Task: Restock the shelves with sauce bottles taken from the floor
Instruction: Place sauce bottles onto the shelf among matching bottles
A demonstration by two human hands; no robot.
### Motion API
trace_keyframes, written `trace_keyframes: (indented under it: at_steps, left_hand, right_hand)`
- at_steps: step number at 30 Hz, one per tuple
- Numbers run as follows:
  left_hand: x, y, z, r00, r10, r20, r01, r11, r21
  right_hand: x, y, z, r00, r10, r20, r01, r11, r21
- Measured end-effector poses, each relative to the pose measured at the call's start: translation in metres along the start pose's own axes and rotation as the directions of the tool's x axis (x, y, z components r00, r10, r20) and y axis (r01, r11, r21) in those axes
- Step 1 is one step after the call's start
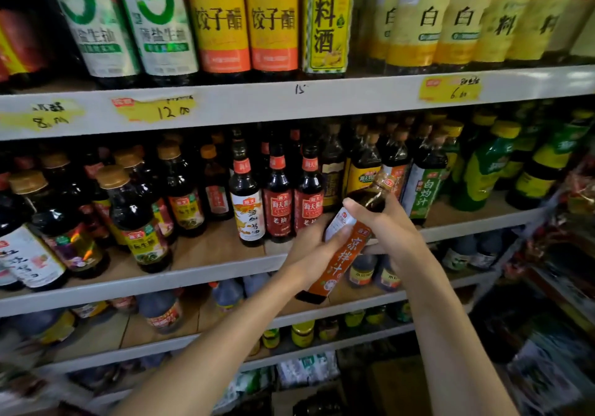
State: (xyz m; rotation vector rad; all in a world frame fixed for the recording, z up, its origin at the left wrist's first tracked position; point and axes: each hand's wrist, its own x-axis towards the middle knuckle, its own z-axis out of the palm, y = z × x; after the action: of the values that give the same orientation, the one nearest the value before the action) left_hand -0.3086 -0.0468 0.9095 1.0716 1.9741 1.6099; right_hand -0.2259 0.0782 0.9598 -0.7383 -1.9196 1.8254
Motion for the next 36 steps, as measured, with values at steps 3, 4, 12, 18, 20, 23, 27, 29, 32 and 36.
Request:
trace_keyframes:
  at_steps: [3, 4, 12, 18, 20, 23, 27, 29, 32, 36]
  left_hand:
    - [0.013, 0.007, 0.019, 1.000, -0.002, -0.010, 0.003, 0.994, 0.106]
    - [0.017, 0.009, 0.024, 1.000, 0.000, -0.002, 0.001, 0.993, 0.121]
    - [0.046, 0.015, 0.047, 0.980, -0.109, 0.169, 0.090, 0.989, 0.116]
    - [0.061, 0.015, 0.060, 0.960, -0.115, 0.254, 0.096, 0.992, 0.086]
    - [0.066, 0.016, 0.064, 0.960, -0.115, 0.257, 0.098, 0.992, 0.080]
    - [0.071, 0.017, 0.069, 0.947, -0.151, 0.285, 0.169, 0.985, -0.039]
    - [0.076, 0.014, 0.076, 0.923, -0.227, 0.310, 0.304, 0.925, -0.227]
    - [0.078, 0.012, 0.080, 0.927, -0.229, 0.297, 0.308, 0.916, -0.257]
    - [0.084, 0.012, 0.084, 0.937, -0.204, 0.283, 0.277, 0.928, -0.248]
    - [0.097, 0.017, 0.081, 0.988, -0.064, 0.140, 0.070, 0.997, -0.036]
  right_hand:
    - [0.010, 0.004, -0.021, 0.999, 0.018, -0.028, -0.018, 1.000, -0.005]
    - [0.013, 0.006, -0.028, 0.999, 0.016, -0.045, -0.016, 1.000, 0.004]
    - [0.037, 0.026, -0.057, 0.972, 0.034, -0.233, -0.027, 0.999, 0.032]
    - [0.045, 0.034, -0.076, 0.963, 0.097, -0.252, -0.092, 0.995, 0.031]
    - [0.047, 0.033, -0.082, 0.957, 0.097, -0.273, -0.092, 0.995, 0.029]
    - [0.049, 0.028, -0.090, 0.963, 0.092, -0.252, -0.095, 0.995, -0.001]
    - [0.055, 0.017, -0.100, 0.972, 0.056, -0.228, -0.093, 0.984, -0.154]
    - [0.057, 0.014, -0.101, 0.971, 0.015, -0.237, -0.065, 0.977, -0.205]
    - [0.061, 0.013, -0.101, 0.960, -0.050, -0.275, -0.022, 0.968, -0.252]
    - [0.064, 0.003, -0.095, 0.875, -0.250, -0.415, 0.047, 0.896, -0.441]
